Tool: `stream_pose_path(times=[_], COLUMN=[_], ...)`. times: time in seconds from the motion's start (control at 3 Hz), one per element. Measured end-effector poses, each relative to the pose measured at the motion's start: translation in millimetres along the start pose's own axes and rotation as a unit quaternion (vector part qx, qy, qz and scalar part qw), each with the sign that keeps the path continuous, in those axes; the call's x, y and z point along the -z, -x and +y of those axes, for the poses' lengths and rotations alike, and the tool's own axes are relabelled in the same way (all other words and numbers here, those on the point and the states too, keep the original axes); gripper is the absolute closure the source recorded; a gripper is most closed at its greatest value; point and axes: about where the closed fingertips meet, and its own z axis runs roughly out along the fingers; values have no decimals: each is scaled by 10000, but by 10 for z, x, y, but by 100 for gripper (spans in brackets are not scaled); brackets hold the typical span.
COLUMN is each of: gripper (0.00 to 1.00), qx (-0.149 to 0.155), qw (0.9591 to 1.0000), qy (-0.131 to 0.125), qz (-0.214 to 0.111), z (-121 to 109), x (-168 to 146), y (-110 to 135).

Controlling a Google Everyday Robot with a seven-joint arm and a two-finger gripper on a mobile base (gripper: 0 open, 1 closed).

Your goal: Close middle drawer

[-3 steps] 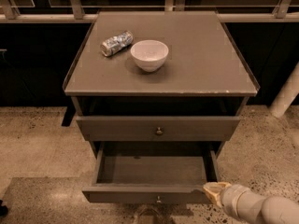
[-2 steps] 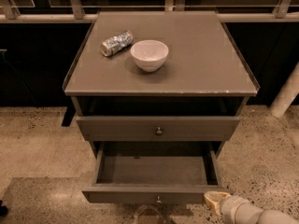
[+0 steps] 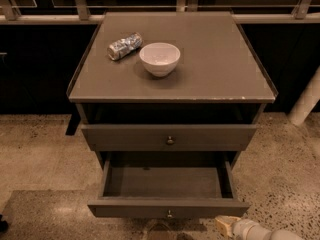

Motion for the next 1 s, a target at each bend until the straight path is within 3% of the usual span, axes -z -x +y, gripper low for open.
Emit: stream_pose_path(times=[0.33, 0.67, 1.0], gripper=[100, 100, 100], qx=[-81, -17, 277], qw=[9997, 9996, 9981], qy=[198, 208, 214], qz=[-82, -191, -511], z=[-128, -191, -278], x=[-350, -446, -624], y=[-83, -34, 276])
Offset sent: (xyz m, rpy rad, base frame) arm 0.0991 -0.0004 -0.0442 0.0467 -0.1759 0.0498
